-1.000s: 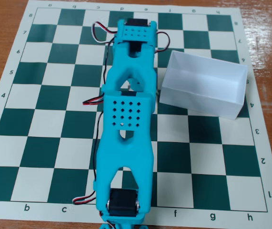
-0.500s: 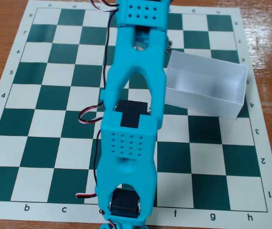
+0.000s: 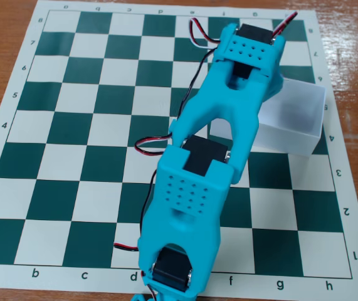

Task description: Grab the toy horse and put it in the box.

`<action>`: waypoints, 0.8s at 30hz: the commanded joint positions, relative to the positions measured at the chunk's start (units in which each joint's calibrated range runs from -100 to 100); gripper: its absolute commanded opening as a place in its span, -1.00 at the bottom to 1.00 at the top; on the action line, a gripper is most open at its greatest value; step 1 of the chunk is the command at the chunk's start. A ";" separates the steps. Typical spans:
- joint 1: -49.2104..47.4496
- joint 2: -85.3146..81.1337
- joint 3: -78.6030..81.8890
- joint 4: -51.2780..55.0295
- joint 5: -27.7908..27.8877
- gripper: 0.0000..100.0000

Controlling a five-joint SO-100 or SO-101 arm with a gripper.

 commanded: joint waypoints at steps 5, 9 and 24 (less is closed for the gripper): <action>2.72 -6.35 9.13 -6.00 5.26 -0.69; 3.64 -7.24 10.40 -8.99 8.43 -0.54; -2.28 -37.77 38.44 -24.36 14.24 -0.27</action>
